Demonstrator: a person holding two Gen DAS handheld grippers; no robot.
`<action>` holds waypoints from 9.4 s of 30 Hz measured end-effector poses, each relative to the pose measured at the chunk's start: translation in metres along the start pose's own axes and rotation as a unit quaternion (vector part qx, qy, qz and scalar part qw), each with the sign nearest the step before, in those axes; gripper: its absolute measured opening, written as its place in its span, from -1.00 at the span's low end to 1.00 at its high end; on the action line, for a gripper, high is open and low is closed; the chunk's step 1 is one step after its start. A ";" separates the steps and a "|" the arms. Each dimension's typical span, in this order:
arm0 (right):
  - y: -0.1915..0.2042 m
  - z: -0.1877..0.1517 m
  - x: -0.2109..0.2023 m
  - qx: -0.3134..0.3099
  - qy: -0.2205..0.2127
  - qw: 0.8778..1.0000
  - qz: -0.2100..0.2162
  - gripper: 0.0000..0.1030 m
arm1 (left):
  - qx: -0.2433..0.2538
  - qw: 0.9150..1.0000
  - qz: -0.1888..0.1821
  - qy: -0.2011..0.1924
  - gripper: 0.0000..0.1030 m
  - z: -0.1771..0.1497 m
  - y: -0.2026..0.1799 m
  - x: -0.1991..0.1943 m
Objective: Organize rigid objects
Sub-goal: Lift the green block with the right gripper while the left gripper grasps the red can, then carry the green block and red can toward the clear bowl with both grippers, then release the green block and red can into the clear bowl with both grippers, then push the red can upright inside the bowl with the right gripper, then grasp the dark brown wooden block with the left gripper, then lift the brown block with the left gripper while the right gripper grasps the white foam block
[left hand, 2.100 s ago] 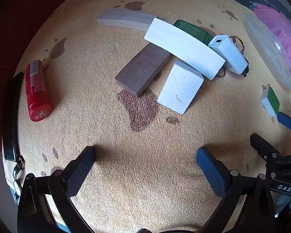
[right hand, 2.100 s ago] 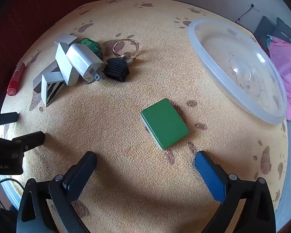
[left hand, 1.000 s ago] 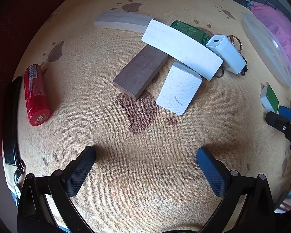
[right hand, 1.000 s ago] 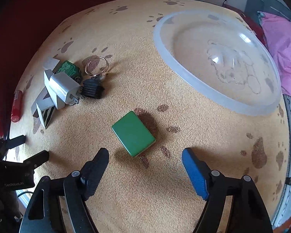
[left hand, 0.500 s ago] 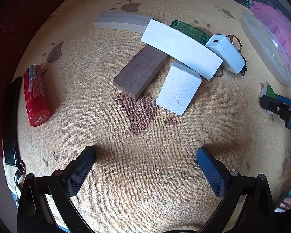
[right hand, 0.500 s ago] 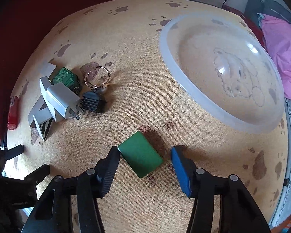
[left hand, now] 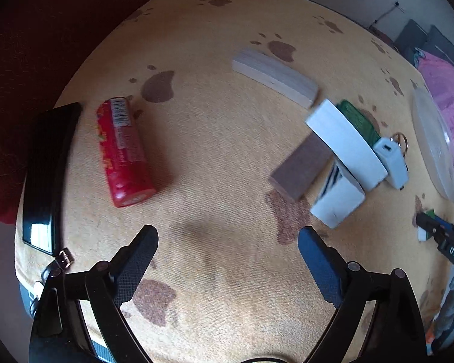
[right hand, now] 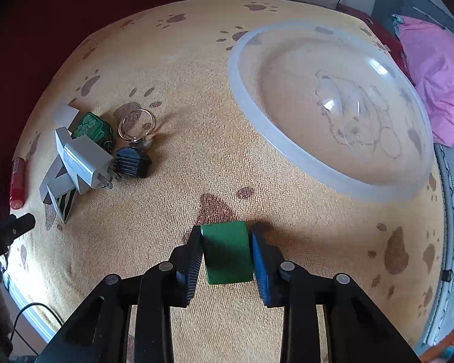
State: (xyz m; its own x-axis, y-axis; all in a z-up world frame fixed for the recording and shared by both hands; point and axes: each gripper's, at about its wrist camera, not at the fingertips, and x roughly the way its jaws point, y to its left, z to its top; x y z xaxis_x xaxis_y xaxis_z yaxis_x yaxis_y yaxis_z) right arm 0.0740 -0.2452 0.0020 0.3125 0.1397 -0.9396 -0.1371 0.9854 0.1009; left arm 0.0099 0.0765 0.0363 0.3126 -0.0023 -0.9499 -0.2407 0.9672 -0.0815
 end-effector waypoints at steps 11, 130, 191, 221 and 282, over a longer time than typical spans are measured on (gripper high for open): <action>-0.007 -0.004 -0.010 0.008 0.002 1.000 0.002 -0.37 | -0.091 0.995 0.033 -0.025 0.82 0.027 0.062 -0.001; -0.191 -0.049 -0.105 0.094 -0.102 0.990 -0.035 -0.36 | 0.190 0.960 -0.205 0.008 0.05 0.007 -0.349 -0.041; -0.078 0.021 -0.053 0.014 -0.061 0.998 0.006 -0.32 | 0.048 0.992 -0.112 0.024 0.22 0.015 -0.178 -0.016; -0.023 0.002 -0.069 0.012 -0.051 0.997 0.058 -0.21 | -0.006 0.996 -0.079 0.032 0.22 0.023 -0.094 0.005; 0.112 0.019 -0.014 -0.052 0.042 0.990 0.124 -0.18 | 0.100 0.989 -0.108 -0.005 -0.41 0.060 -0.040 0.019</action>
State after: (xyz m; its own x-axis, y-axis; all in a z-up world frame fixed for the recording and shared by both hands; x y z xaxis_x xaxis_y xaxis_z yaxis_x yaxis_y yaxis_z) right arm 0.0724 -0.1349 0.0330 0.1778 0.3638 -0.9143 -0.2971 0.9056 0.3026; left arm 0.0807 0.0534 0.0391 0.3462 -0.2127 -0.9137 0.0193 0.9754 -0.2198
